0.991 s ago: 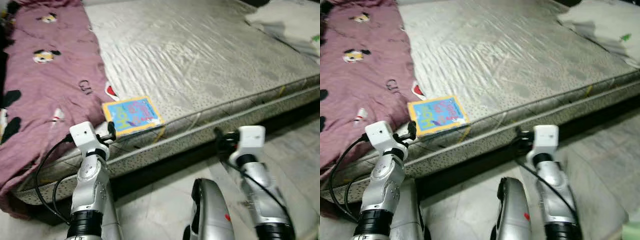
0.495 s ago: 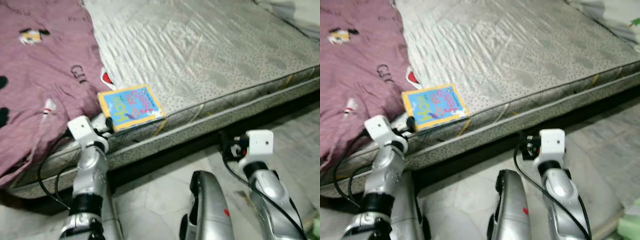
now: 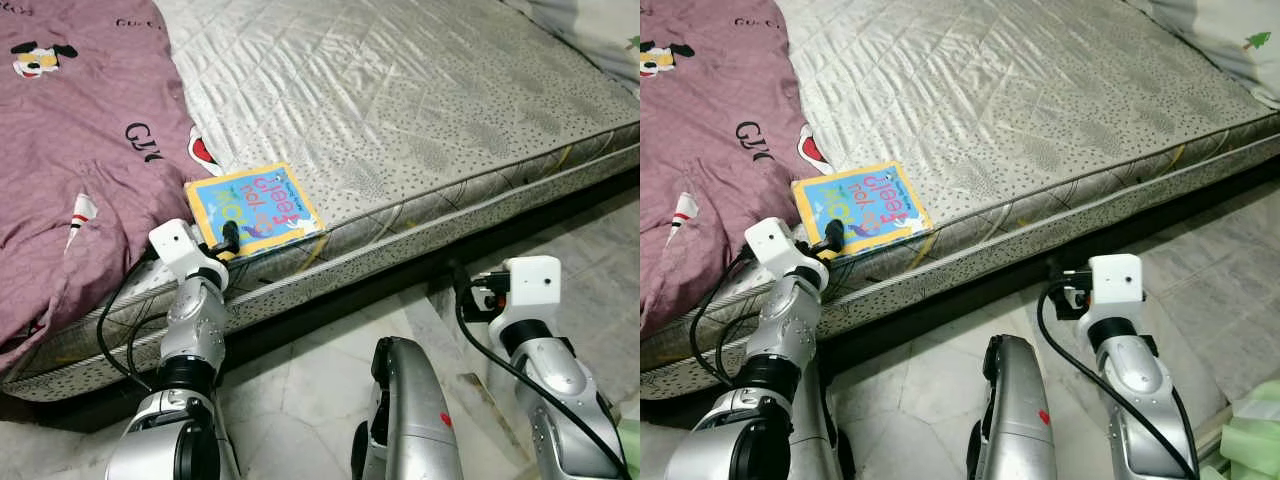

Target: Clean up the room

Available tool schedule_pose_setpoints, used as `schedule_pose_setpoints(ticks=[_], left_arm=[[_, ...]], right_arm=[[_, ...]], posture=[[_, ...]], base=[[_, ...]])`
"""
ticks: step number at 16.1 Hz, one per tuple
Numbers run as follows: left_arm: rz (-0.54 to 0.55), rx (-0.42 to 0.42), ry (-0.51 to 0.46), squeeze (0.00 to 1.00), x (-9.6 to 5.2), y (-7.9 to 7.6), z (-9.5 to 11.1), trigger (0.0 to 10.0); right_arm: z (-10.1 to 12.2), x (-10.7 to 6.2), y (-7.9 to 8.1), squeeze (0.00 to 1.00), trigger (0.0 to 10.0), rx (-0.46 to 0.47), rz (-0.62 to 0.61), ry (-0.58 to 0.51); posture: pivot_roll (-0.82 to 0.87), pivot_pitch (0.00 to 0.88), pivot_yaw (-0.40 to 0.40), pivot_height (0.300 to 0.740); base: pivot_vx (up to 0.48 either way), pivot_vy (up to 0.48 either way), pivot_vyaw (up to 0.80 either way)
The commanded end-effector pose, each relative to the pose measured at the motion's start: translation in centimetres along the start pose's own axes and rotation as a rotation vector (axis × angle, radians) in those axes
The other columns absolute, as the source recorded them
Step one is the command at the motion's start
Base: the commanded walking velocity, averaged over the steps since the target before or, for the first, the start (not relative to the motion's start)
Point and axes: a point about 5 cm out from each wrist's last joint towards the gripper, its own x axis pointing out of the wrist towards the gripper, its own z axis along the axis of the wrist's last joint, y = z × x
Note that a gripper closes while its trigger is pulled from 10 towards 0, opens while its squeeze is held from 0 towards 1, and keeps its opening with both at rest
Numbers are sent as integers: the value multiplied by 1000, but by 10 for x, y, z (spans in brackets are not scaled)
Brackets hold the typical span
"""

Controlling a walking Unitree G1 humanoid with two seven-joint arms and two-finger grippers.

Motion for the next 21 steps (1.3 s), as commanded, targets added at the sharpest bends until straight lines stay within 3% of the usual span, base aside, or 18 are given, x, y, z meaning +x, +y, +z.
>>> schedule_pose_setpoints(ticks=[1,3,6,9,10,16,21], left_arm=[[-9,-8,48,0,-1,-1,-10,10000],[-25,-39,86,0,0,-2,-14,10000],[-108,-111,219,0,1,-11,-29,10000],[-186,-135,246,0,4,-20,-27,10000],[-192,-144,251,0,4,-20,-26,196],[-182,-264,257,0,10,-12,-17,0],[-164,-324,298,0,13,-1,-12,0]], right_arm=[[-3,-5,-3,0,10000,-22,-1,23],[-1,-2,-1,0,10000,-20,2,18],[2,5,-2,0,10000,-25,-11,5],[3,9,1,0,10000,-25,-16,-4],[4,10,2,0,10000,-22,-15,-9],[7,20,6,0,10000,-9,-27,-36],[13,36,23,0,10000,23,5,-78]], posture=[[-234,161,-87,494],[-235,156,-83,494],[-232,140,-73,494],[-225,128,-66,494],[-221,123,-62,494],[-198,97,-40,494],[-143,58,-36,494]], base=[[0,0,0],[0,0,0],[0,0,0],[0,0,0],[0,0,0],[0,0,0],[0,0,0]])
